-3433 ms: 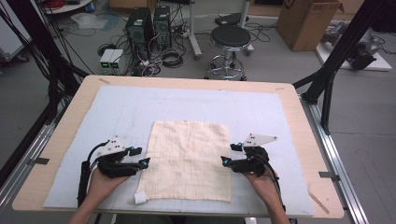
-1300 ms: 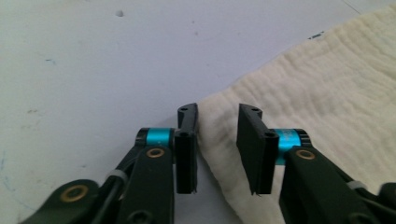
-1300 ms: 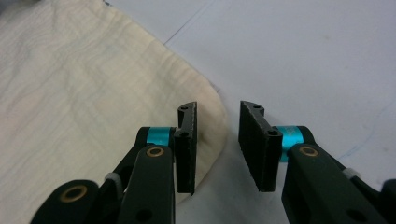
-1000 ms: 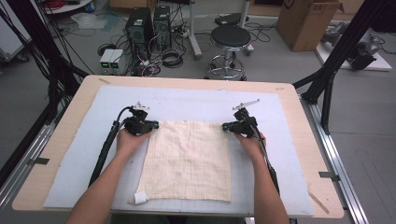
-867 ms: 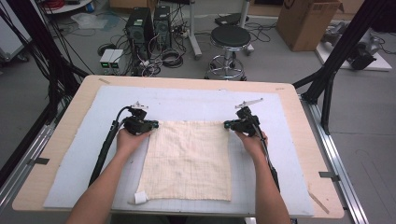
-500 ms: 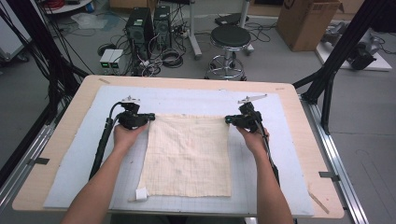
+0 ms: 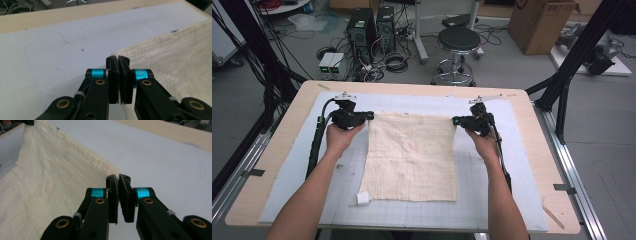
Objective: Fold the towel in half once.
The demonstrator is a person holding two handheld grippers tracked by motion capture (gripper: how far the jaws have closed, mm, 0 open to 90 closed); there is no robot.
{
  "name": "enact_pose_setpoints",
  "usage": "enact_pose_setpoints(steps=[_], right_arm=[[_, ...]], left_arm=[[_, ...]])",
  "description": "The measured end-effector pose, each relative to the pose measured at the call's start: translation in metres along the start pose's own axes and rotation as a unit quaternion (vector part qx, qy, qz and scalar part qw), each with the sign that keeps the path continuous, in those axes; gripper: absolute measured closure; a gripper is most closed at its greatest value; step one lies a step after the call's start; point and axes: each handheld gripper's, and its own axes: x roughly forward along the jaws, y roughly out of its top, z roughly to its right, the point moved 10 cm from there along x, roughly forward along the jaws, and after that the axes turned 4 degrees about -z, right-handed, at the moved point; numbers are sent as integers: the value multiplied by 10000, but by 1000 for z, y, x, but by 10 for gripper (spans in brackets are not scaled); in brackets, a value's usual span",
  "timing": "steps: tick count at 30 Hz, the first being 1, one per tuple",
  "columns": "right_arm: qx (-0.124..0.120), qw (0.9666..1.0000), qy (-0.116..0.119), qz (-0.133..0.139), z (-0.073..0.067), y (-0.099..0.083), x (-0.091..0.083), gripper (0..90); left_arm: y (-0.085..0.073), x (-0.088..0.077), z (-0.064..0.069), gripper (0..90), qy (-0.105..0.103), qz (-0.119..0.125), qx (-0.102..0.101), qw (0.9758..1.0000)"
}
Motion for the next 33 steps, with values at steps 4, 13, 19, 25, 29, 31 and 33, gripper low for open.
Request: enact_pose_setpoints(steps=[4,13,19,25,29,31,33], right_arm=[[4,10000,66,44,-5,-3,-1,860],[-132,9995,267,86,-21,-9,-10,860],[-145,9990,423,90,-30,-16,-16,860],[-215,9983,516,150,-36,-15,-24,861],[-224,9974,665,182,-41,-15,-28,860],[-181,9970,725,178,-43,-16,-30,860],[-198,9967,761,211,-44,-16,-31,860]], left_arm=[[-6,-4,3,868,-29,27,25,10000],[-15,-16,14,868,-233,118,77,9996],[-22,-25,22,868,-360,247,80,9990],[-26,-33,29,868,-422,201,233,9986],[-28,-38,35,867,-487,195,350,9980],[-29,-41,37,868,-530,273,355,9976],[-32,-43,36,868,-539,290,315,9976]])
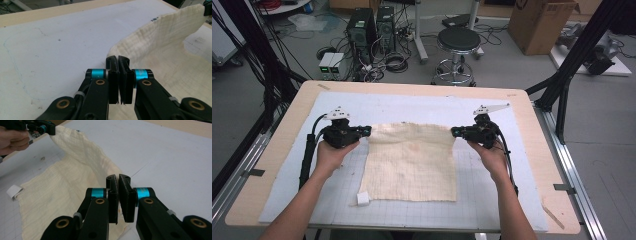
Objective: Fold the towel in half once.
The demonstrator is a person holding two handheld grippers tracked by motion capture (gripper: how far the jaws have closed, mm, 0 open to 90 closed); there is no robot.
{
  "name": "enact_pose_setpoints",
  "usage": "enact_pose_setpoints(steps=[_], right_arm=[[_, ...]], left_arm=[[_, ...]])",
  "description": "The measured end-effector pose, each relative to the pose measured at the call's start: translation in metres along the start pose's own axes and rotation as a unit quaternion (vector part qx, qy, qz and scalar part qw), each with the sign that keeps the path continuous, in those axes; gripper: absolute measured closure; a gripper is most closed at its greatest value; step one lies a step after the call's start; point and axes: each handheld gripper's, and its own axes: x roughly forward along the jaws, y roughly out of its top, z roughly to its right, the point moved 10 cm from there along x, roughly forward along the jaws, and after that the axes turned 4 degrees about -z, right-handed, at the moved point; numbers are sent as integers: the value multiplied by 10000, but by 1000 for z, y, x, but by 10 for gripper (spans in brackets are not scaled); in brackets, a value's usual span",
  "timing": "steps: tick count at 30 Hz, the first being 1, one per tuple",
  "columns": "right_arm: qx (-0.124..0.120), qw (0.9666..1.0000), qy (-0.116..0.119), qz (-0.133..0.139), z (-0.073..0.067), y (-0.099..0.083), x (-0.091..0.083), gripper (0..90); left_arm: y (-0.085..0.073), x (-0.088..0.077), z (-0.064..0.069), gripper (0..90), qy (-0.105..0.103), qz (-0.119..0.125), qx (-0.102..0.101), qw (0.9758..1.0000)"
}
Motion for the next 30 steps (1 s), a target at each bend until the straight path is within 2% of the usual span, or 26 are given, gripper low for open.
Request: enact_pose_setpoints(steps=[4,7,11,17,23,28,30], right_arm=[[12,10000,65,60,-3,-3,-2,861],[19,9999,97,126,-5,-8,-3,861],[32,9998,128,116,-9,-15,-4,861],[-5,9998,176,105,-15,-22,-7,861],[-129,9997,219,37,-23,-30,-5,861],[-188,9995,271,4,-29,-38,-2,861],[-193,9994,284,-48,-32,-41,-3,861]], left_arm=[[-7,-5,-1,868,-35,-26,-25,10000],[-7,-7,3,868,-139,66,-81,9998],[-10,-8,8,868,-174,23,-11,9998],[-16,-14,14,868,-282,51,-32,9996],[-30,-15,20,868,-286,-92,96,9995],[-39,-17,23,868,-325,-158,111,9993],[-41,-18,26,868,-309,-217,216,9991]])
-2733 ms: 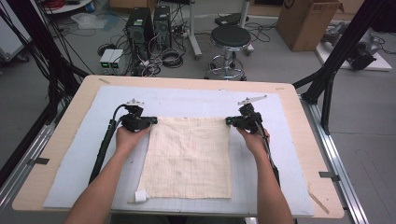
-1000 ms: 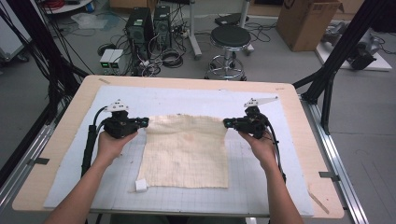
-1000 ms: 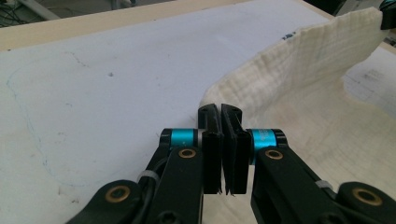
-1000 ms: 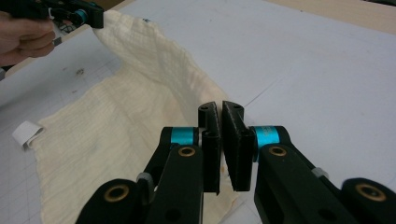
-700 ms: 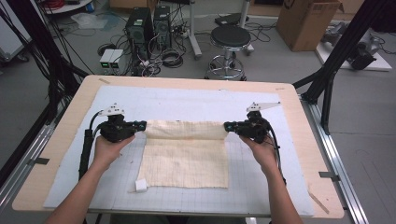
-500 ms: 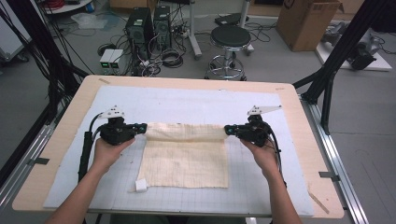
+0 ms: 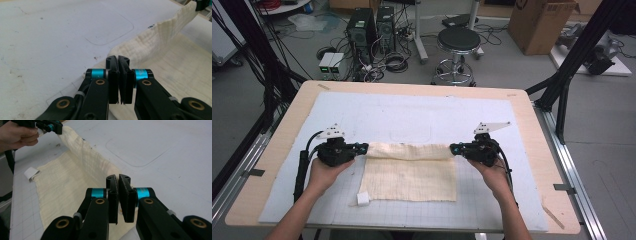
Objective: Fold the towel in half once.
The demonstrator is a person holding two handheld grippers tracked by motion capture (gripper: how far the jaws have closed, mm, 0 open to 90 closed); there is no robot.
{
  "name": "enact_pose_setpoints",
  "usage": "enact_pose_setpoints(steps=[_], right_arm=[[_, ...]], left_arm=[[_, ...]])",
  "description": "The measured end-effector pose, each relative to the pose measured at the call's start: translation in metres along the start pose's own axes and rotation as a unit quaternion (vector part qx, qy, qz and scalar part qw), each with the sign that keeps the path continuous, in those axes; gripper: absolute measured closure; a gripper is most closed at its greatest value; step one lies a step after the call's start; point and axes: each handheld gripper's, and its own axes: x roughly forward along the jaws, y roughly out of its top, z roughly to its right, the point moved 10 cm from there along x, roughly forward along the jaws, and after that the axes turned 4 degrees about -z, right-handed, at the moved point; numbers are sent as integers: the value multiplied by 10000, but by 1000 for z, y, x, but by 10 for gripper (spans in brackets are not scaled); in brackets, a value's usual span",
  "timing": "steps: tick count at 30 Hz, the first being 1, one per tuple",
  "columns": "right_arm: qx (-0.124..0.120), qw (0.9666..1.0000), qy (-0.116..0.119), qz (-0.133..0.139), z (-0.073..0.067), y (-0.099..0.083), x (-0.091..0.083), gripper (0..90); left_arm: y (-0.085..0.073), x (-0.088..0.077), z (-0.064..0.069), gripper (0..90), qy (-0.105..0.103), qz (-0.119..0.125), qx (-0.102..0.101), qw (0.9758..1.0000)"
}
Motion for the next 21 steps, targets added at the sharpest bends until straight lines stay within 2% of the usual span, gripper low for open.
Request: enact_pose_setpoints(steps=[6,10,14,21], right_arm=[[-29,10000,23,-34,-7,-7,-2,861],[-113,9999,46,-83,-12,-13,-2,861],[-174,9998,49,-112,-18,-18,-4,861],[-221,9996,38,-166,-24,-28,-5,860]], left_arm=[[-3,-6,11,868,-88,3,157,9998],[-13,-9,13,868,-78,-57,157,9998],[-19,-14,18,868,-179,-14,178,9997],[-31,-16,24,867,-266,-94,233,9993]])
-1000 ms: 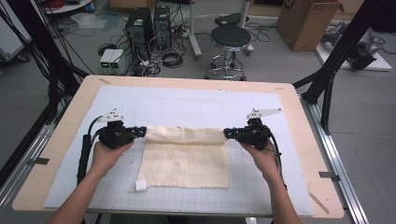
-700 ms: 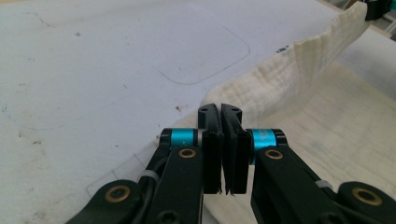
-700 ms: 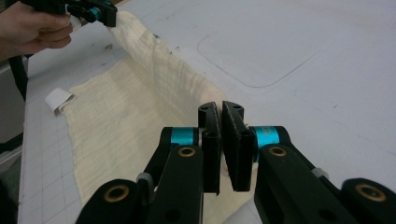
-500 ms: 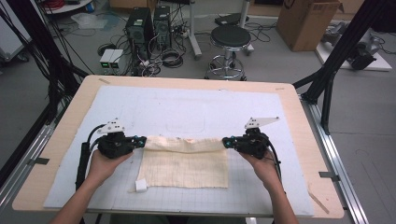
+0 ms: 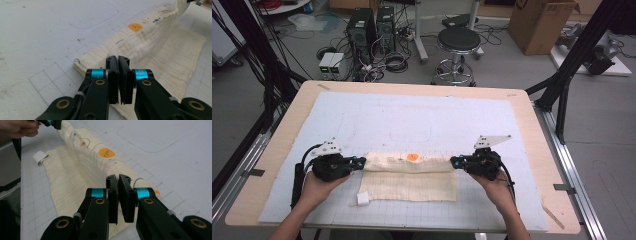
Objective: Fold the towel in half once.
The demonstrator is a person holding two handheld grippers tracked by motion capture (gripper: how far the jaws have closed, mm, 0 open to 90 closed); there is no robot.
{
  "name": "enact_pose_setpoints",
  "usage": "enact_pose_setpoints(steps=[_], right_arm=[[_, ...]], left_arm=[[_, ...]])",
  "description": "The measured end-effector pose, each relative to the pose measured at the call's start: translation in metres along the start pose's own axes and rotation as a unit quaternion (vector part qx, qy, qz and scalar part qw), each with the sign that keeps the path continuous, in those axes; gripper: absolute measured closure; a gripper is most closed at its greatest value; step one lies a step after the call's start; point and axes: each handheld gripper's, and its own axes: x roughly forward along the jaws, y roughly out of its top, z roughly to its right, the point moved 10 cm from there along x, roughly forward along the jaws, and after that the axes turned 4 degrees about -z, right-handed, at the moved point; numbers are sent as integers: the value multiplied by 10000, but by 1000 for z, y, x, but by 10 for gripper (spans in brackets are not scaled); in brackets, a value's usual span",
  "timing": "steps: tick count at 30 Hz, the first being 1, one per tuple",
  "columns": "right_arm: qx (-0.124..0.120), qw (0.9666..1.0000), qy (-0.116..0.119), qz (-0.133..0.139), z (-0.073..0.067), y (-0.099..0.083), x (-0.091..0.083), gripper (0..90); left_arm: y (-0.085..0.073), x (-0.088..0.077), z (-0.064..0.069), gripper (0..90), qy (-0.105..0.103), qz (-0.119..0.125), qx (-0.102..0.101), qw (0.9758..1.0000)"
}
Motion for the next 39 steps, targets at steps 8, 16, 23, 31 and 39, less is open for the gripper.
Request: enact_pose_setpoints(steps=[8,16,23,31,39], right_arm=[[-106,9999,1,-60,-8,-10,-1,860],[-84,9999,57,-67,-14,-19,-3,860],[-104,9999,111,-57,-20,-26,-3,860],[-168,9997,136,-113,-24,-32,-2,859],[-186,9994,150,-254,-27,-41,1,859]], left_arm=[[-10,-4,8,867,-59,61,33,10000],[-16,-11,16,866,-179,137,110,9997],[-23,-13,22,866,-253,96,167,9995],[-31,-14,25,864,-282,21,175,9994],[-40,-14,31,860,-346,-84,189,9992]])
